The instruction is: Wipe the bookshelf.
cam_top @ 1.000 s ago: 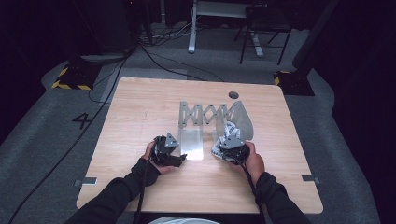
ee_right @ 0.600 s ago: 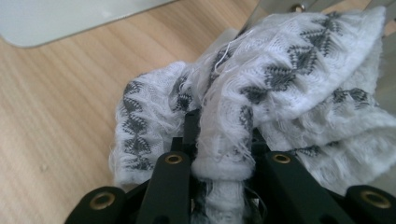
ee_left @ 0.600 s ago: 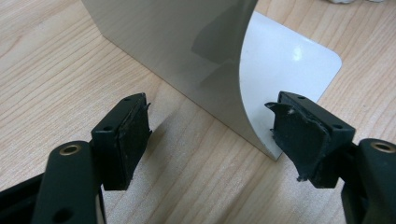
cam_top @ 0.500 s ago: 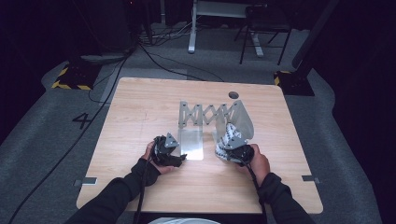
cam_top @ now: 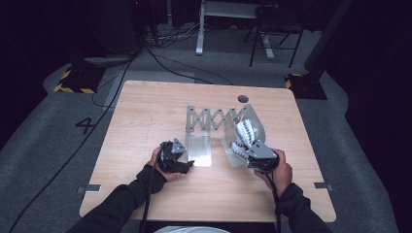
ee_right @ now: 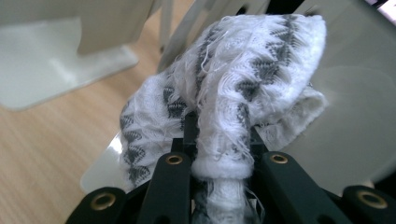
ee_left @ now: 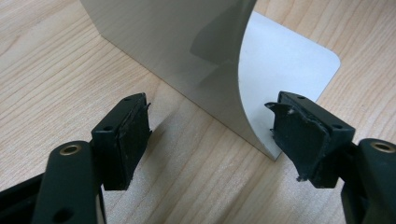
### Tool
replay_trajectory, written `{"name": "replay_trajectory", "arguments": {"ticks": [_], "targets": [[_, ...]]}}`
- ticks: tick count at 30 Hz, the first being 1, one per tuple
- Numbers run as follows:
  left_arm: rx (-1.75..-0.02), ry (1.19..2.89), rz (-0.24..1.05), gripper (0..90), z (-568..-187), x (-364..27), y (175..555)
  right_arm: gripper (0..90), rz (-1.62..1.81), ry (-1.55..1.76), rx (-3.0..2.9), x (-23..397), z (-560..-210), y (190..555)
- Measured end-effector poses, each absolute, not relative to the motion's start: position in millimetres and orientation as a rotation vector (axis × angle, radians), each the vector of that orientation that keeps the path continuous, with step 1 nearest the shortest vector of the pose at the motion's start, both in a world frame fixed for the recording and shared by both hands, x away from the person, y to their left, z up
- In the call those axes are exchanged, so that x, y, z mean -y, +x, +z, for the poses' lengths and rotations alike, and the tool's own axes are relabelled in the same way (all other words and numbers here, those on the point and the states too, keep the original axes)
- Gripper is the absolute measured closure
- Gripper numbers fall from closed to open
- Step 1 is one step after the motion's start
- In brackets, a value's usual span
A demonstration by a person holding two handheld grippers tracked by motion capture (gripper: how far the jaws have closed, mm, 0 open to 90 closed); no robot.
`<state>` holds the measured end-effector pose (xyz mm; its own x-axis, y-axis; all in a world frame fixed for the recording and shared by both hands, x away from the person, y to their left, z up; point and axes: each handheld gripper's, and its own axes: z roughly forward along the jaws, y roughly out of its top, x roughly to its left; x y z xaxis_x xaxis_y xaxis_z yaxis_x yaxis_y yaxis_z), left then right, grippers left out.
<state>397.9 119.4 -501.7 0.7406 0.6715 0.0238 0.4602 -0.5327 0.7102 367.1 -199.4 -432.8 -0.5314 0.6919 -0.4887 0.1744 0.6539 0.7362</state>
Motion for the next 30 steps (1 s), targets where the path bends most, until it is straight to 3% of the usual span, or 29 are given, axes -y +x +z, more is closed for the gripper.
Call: {"name": "replay_trajectory", "arguments": {"ticks": [14, 30], "targets": [[-0.847, 2.229, 0.383, 27.8, -501.7, -119.3, 397.9, 79.0, 0.908, 0.685, -1.87, 218.7, -387.0, 351.6], [-0.846, 2.229, 0.383, 27.8, -501.7, -119.3, 397.9, 78.8, 0.748, 0.564, -2.107, 180.9, -453.7, 381.5]]}}
